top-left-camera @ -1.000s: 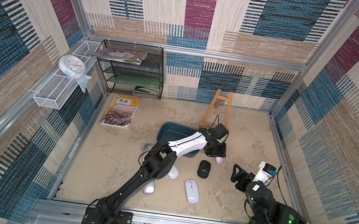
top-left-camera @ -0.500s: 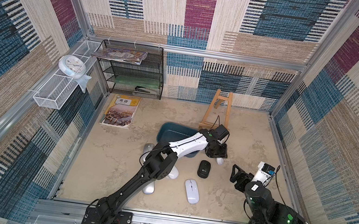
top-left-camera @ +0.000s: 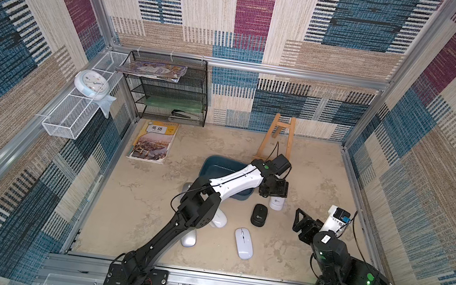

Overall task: Take out the mouse from the storage box
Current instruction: Place the mouse at the center of the board, then reset both arms

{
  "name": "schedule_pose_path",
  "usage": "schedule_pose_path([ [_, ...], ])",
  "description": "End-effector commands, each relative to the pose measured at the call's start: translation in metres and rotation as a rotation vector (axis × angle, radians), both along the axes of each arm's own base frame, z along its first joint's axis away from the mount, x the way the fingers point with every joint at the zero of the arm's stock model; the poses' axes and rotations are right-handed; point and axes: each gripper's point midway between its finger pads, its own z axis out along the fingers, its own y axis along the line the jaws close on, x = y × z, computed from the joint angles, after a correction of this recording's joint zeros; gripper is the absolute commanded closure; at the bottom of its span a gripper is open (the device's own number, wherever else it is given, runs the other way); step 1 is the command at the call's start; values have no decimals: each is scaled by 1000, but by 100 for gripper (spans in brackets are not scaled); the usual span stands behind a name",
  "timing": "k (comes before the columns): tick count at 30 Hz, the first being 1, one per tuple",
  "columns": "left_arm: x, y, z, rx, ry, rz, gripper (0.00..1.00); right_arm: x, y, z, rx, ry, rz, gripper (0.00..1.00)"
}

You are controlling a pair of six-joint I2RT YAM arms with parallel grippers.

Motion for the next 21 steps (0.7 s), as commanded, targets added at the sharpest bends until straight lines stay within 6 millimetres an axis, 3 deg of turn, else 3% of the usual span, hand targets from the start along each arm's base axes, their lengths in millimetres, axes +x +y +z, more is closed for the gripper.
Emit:
schedule_pose_path([
  [1,2,15,27,52,-82,-19,25,1,0,5,1,-13,-4,10],
  [4,-1,24,61,53,-143,-35,20,1,-3,11,-15,-21,-11,10],
  [7,-8,49,87,103,-203,-37,19,2,-5,17,-47,-26,-13,10],
  [13,-27,126,136,188,-418,26,13,6,-1,25,-101,-29,-6,9],
  [21,-67,244,150,243,-689,238,9,16,17,28,-202,-22,41,0],
])
